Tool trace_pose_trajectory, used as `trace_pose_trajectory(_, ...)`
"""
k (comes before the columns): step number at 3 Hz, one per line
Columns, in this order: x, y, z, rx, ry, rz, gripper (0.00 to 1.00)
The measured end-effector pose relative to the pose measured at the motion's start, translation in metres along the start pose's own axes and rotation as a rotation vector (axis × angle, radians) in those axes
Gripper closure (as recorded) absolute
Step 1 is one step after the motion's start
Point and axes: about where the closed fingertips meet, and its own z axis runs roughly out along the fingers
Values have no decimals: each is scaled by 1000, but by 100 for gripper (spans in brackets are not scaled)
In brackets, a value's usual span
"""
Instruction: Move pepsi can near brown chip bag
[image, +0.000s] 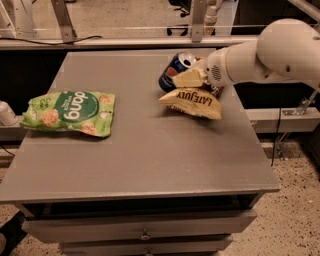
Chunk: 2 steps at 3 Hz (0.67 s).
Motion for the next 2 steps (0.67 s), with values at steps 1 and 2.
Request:
trace_pose_trajectory(1, 7, -15, -15, 25, 43, -29, 100)
trace_pose_trajectory(2, 5, -21, -15, 14, 61, -65, 100)
